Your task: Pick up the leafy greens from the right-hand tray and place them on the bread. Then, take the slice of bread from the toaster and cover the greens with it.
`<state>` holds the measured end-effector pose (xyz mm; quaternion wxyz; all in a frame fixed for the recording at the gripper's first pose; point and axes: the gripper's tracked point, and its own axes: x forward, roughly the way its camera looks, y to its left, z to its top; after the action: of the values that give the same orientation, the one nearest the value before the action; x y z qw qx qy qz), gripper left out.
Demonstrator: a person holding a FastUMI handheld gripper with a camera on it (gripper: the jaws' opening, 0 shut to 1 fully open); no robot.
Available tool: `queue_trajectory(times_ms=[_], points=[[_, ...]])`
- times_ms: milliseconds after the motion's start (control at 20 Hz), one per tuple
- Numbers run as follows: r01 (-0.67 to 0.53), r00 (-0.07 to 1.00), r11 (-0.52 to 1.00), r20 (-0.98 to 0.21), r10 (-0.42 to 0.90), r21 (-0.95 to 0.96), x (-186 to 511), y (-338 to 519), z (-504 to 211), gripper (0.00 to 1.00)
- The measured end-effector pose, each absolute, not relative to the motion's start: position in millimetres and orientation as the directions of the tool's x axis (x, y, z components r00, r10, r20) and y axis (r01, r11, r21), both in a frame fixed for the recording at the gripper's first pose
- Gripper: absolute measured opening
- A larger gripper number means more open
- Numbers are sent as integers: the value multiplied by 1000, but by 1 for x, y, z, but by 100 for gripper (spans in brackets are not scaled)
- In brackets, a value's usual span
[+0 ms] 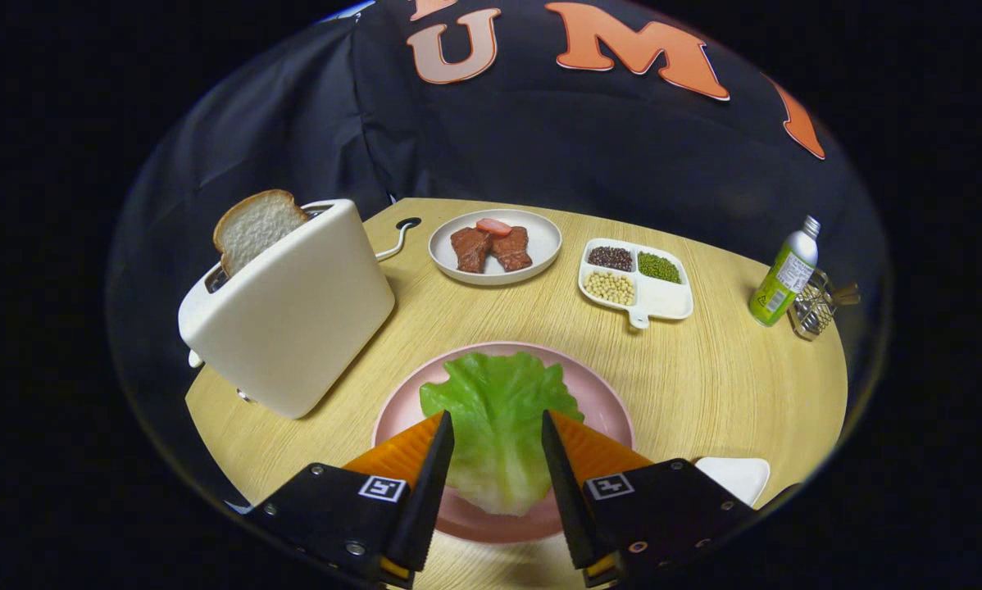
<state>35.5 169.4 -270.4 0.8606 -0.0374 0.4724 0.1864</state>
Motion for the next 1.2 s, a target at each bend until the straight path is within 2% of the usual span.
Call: queue_trajectory(times_ms=[200,350,550,800,1200], points=[[-349,511,927,-800,313,140,46,188,-230,75],[-362,527,917,-774,352,170,54,212,-192,88],[-390,542,907,-756,367,160,68,247,-153,96],[-428,538,890,-747,390,157,82,295,-125,96],[-452,440,858,-776,451,243,91,357,-116,96]])
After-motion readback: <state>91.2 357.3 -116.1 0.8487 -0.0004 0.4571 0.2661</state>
